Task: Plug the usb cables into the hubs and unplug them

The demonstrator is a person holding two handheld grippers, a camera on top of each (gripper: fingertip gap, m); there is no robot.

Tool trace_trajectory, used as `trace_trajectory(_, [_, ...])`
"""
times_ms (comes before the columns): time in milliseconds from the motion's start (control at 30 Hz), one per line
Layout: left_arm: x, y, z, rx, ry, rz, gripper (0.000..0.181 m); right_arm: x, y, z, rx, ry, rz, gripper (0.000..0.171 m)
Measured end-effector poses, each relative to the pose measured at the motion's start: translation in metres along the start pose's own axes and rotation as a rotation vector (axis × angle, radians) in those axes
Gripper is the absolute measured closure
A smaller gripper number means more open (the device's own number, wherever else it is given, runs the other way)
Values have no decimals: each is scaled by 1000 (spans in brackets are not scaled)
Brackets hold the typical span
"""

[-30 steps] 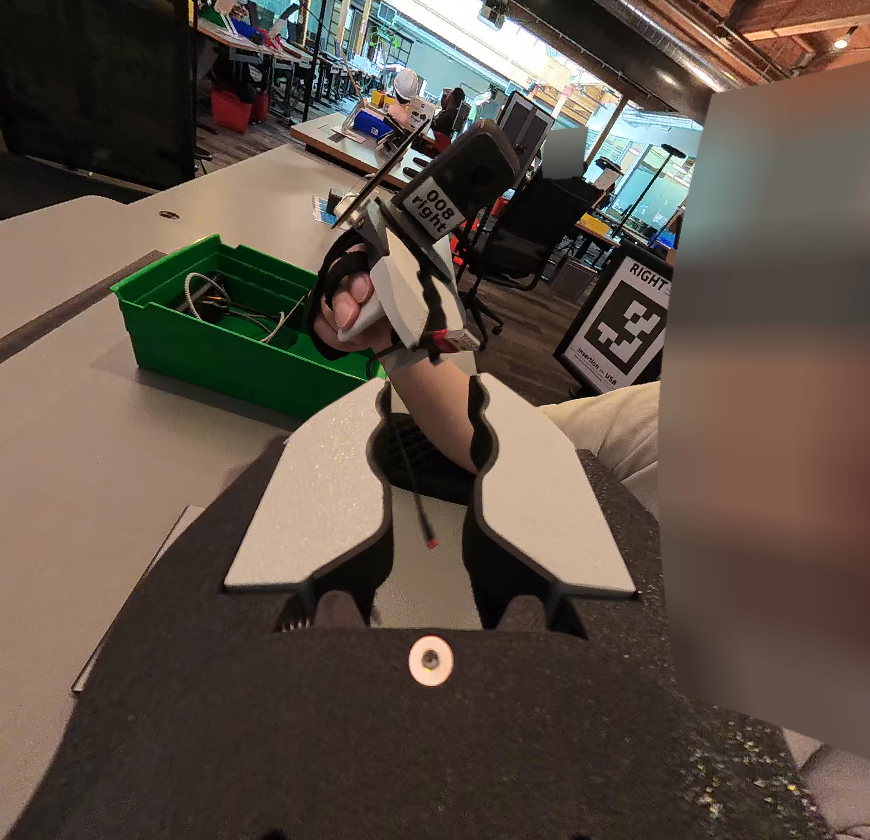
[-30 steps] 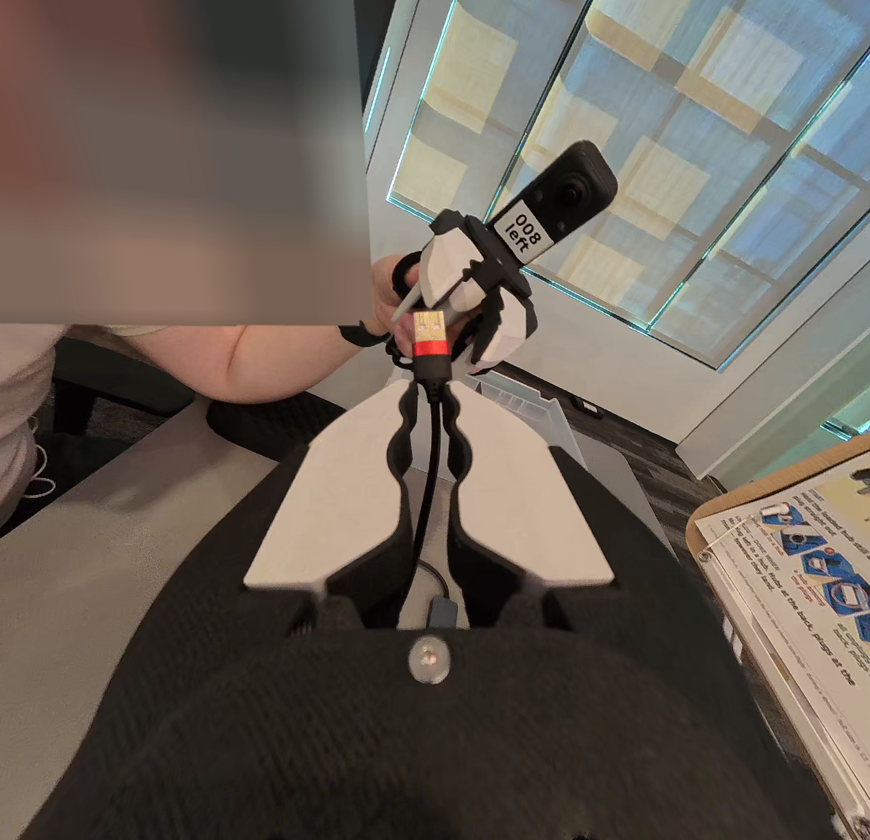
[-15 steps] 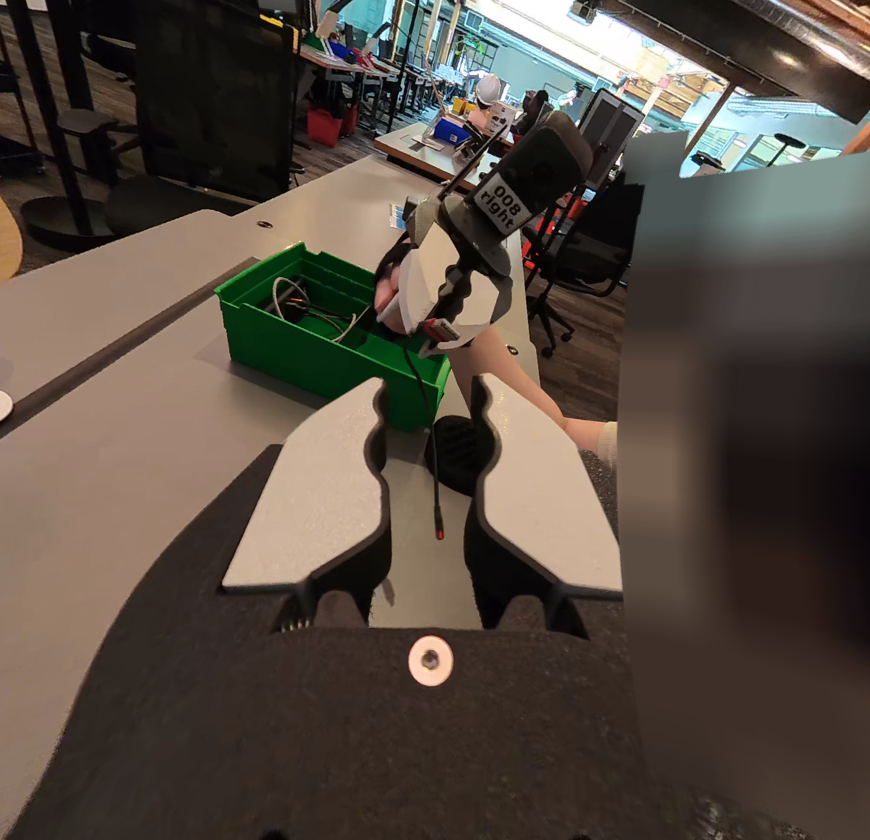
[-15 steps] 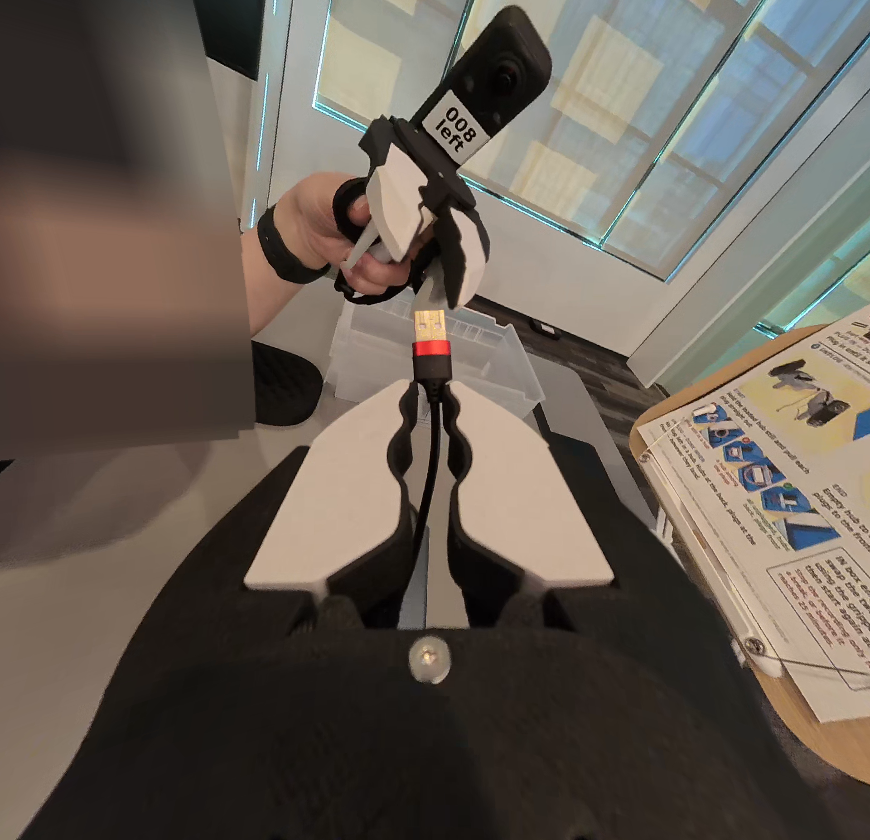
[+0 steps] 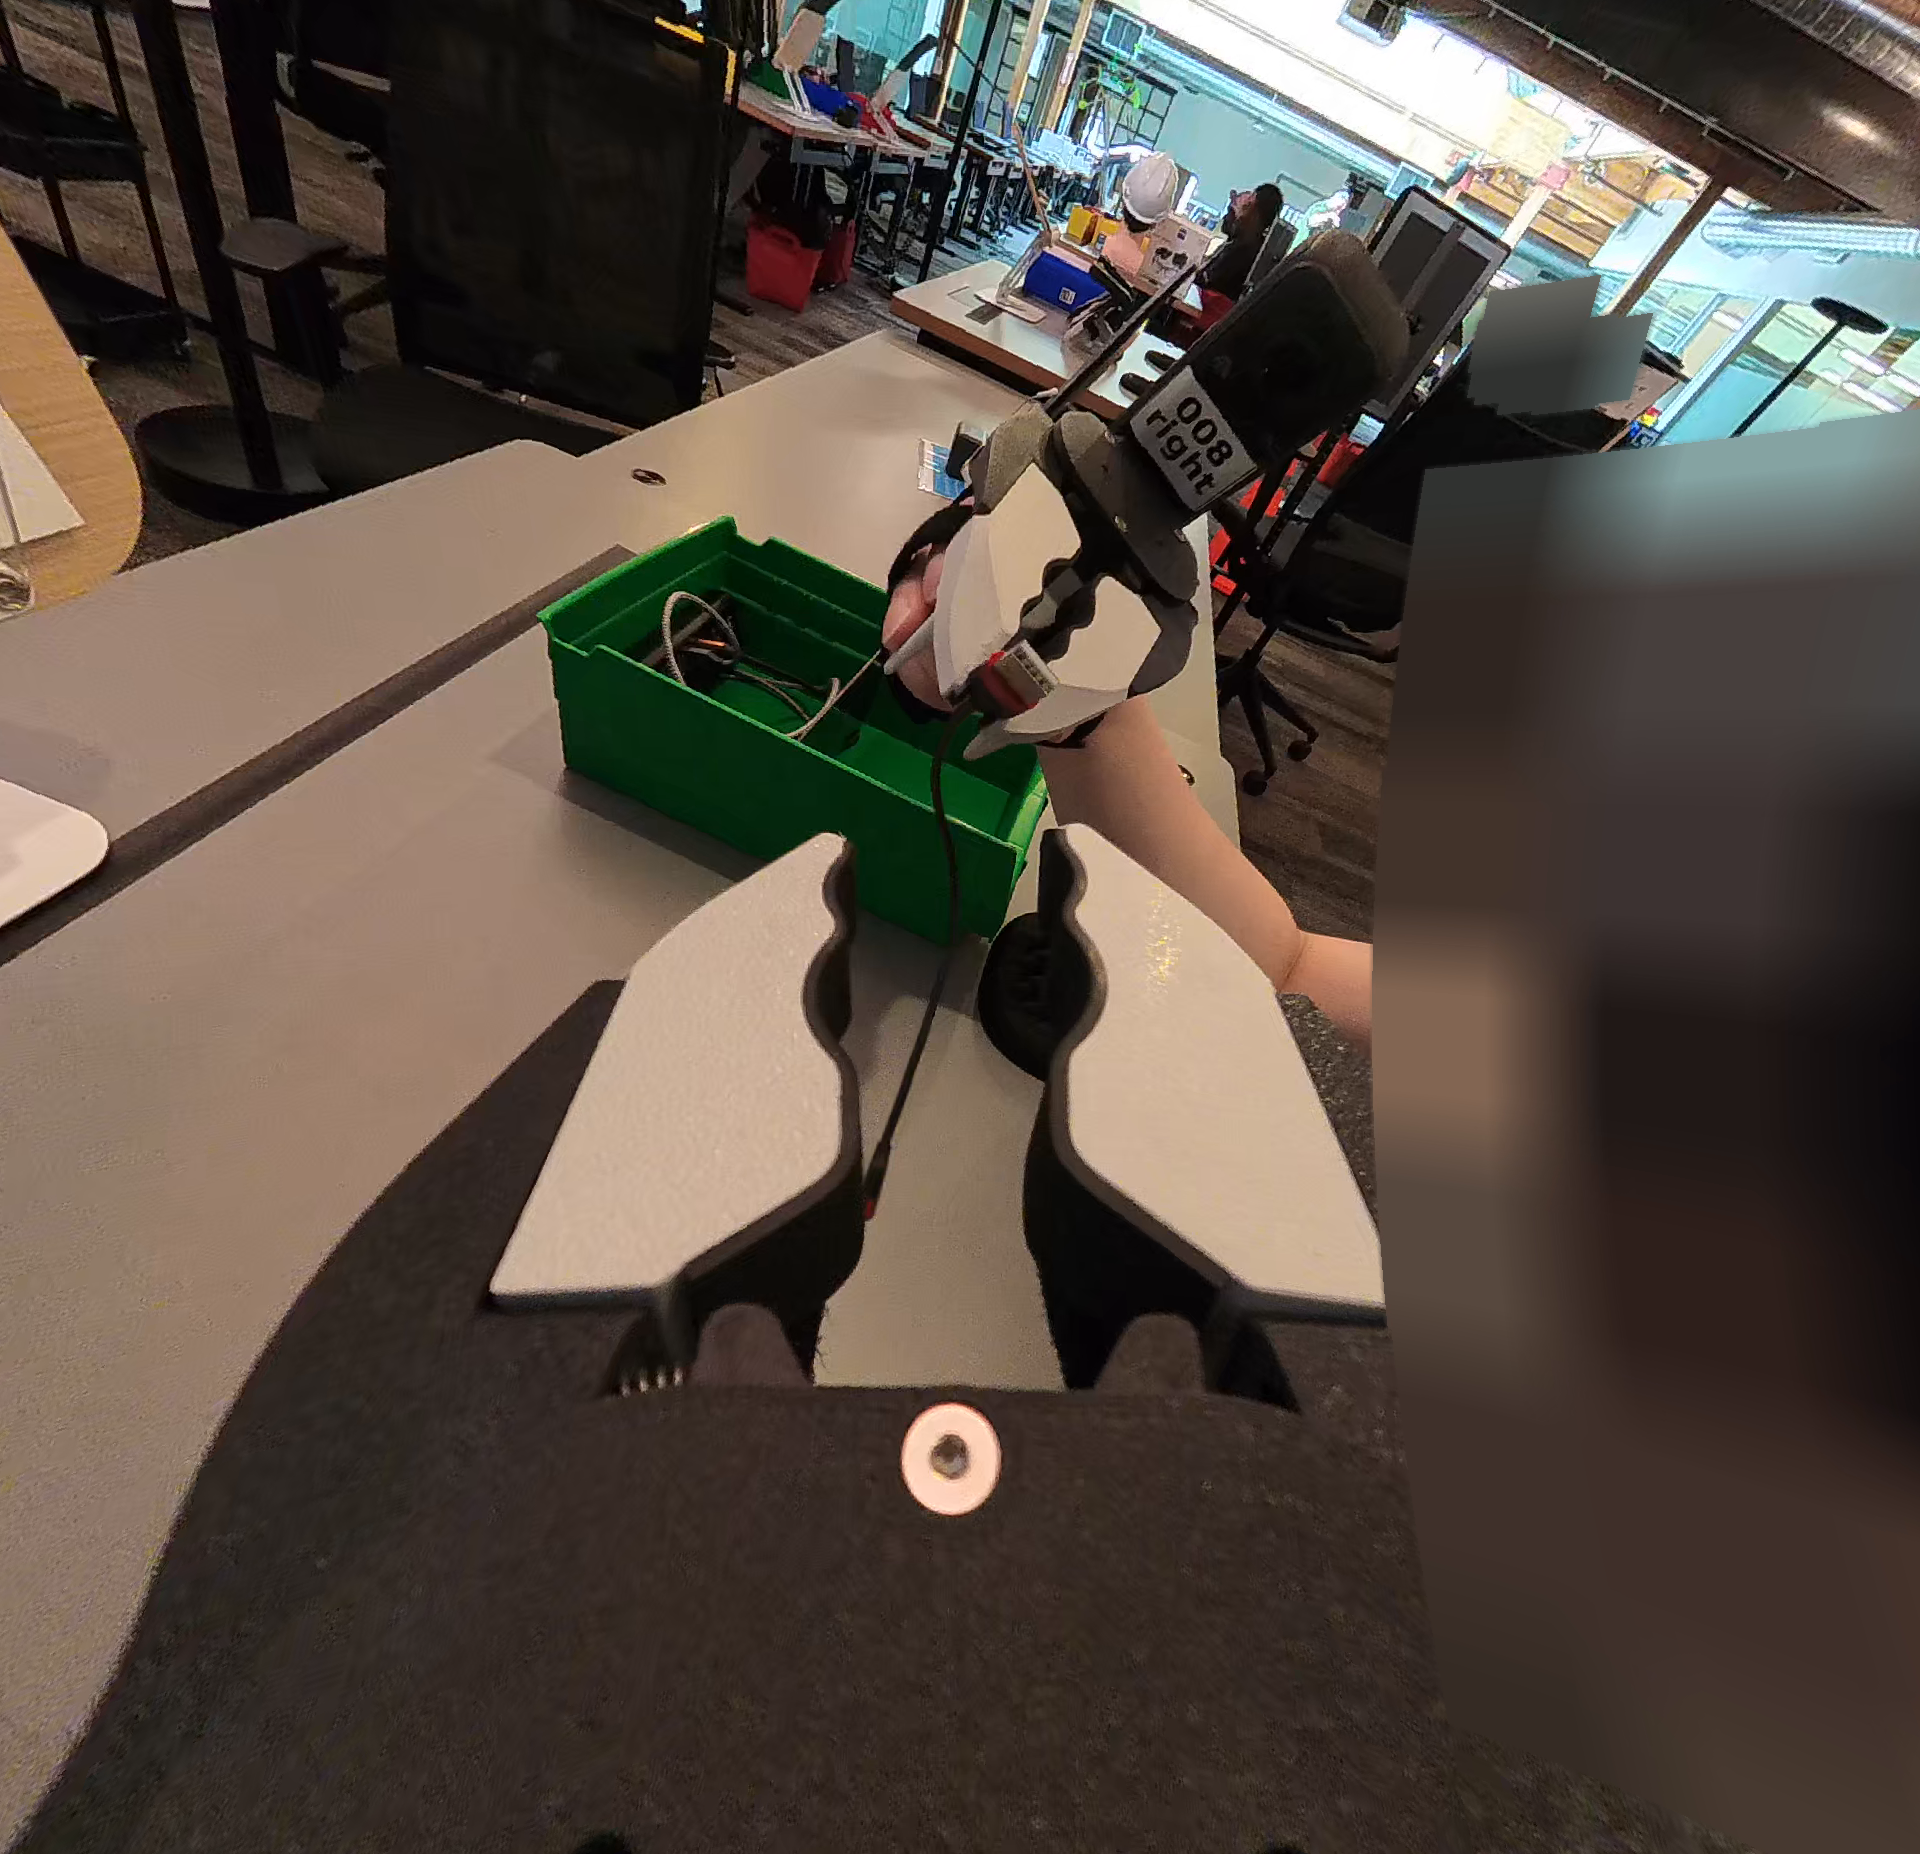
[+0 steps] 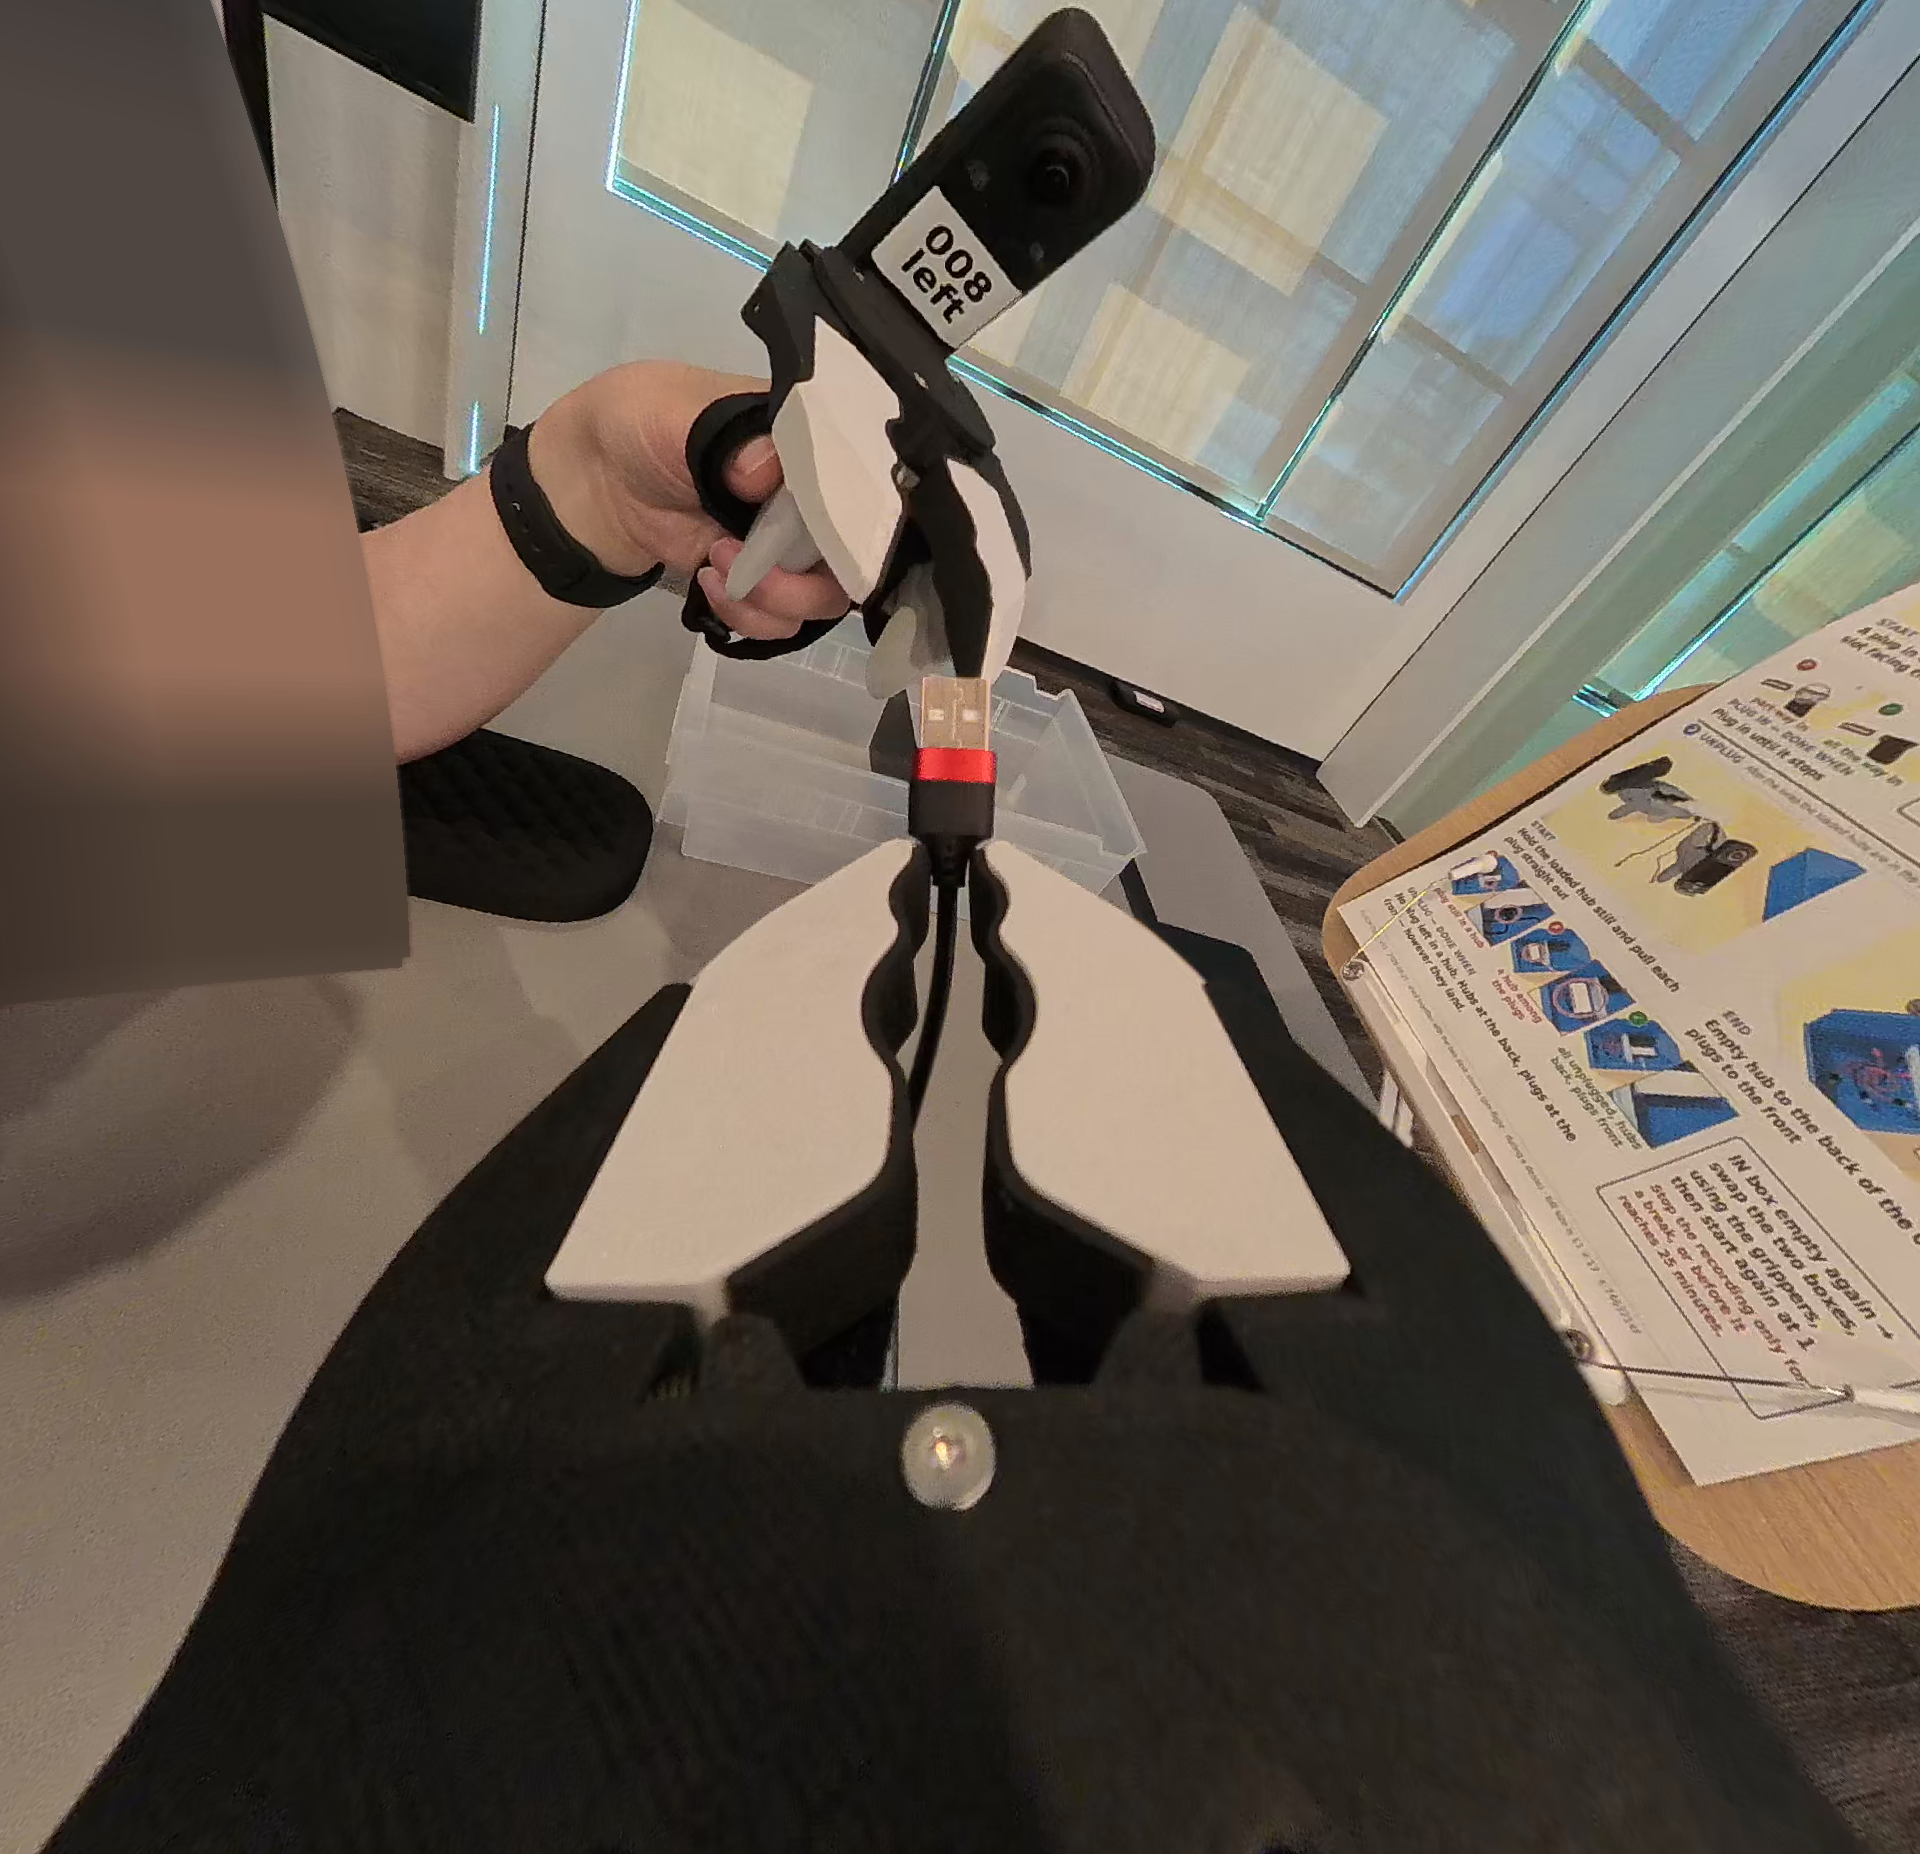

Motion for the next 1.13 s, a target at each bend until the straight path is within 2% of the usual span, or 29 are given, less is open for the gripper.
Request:
trace_trajectory(133, [-8,4,4,-16,-14,-22,148,0,6,5,-14,2,-1,164])
trace_trajectory(300, [-21,6,3,15,-23,-69,148,6,13,15,-12,91,-58,164])
trace_trajectory(467, [-23,5,6,46,2,-83,144,10,18,28,-66,269,-238,164])
trace_trajectory(667, [-30,10,19,49,-38,-79,144,-3,22,46,-167,296,-396,164])
trace_trajectory(700, [-32,12,22,41,-39,-76,148,-5,23,49,-180,296,-416,164])
trace_trajectory(767, [-35,13,22,36,-71,-48,169,-7,24,52,-199,298,-441,164])
trace_trajectory(833, [-38,14,20,12,-110,-11,173,-7,25,53,-206,306,-453,164])
trace_trajectory(933, [-32,10,15,13,-72,0,173,-11,16,51,-137,293,-444,162])
trace_trajectory(1033, [-22,4,4,53,22,-39,174,-14,-10,36,86,283,-412,152])
trace_trajectory(1133, [-5,-3,-5,102,205,-93,173,2,-33,10,314,384,-268,151])
Point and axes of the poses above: each gripper's, where its closed fingertips meet, z out along the fingers, y out of its underside, x = y × z across the jaws, the point moved 5 cm from there along -z, back along the fingers, and after that the axes turned 10 degrees about y, right-handed, at the moved point
